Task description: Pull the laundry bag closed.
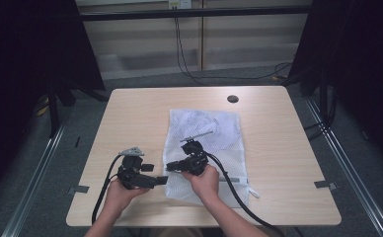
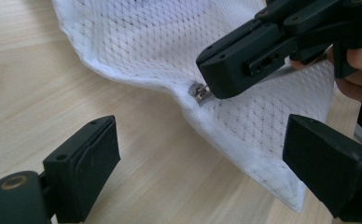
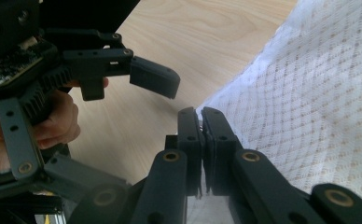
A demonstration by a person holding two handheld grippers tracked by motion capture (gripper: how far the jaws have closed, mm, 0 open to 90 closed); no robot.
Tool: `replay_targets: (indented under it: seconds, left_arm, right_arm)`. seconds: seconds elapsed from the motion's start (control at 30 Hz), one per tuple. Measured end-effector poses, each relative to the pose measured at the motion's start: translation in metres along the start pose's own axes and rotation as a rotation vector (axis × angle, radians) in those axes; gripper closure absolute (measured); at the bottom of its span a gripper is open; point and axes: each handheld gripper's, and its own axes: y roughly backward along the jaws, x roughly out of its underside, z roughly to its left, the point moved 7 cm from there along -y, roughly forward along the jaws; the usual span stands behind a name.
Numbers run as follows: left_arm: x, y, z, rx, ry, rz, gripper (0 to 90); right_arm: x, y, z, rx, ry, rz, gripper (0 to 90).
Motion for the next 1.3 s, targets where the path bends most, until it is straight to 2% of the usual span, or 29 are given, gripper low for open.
replay_targets:
  seconds: [0.23,0.5,0.53,0.9,0.97,1.03,1.17,1.2,1.3]
  left_arm:
    - [-0.001,-0.007,-0.005,0.026,0.011,0.000,11.5]
    - [0.000,-0.016,-0.010,0.046,0.002,0.028,13.5]
    - [-0.001,-0.017,-0.012,0.050,0.011,0.024,13.7]
    - [-0.002,-0.023,-0.016,0.054,-0.023,0.021,20.9]
    - [-0.002,-0.023,-0.019,0.076,-0.014,0.022,23.5]
    - [-0.002,-0.024,-0.019,0.062,-0.009,0.027,23.9]
    - [-0.002,-0.025,-0.020,0.078,0.021,0.031,28.7]
    - [-0.002,-0.025,-0.020,0.092,0.024,0.034,30.7]
    - [-0.002,-0.026,-0.022,0.098,0.019,0.032,34.0]
  right_arm:
    - [-0.001,0.003,0.001,0.000,0.003,-0.008,86.8]
    - [-0.003,0.008,0.002,0.003,0.005,-0.023,86.8]
    - [-0.003,0.009,0.002,0.002,0.006,-0.024,86.8]
    - [-0.003,0.011,0.004,0.001,0.011,-0.032,86.8]
    - [-0.003,0.012,0.004,-0.002,0.013,-0.035,86.8]
    - [-0.004,0.012,0.004,-0.002,0.012,-0.033,86.8]
    - [-0.004,0.014,0.004,0.000,0.010,-0.039,86.8]
    - [-0.004,0.014,0.004,0.001,0.010,-0.041,86.8]
    - [-0.005,0.015,0.004,-0.002,0.011,-0.044,86.8]
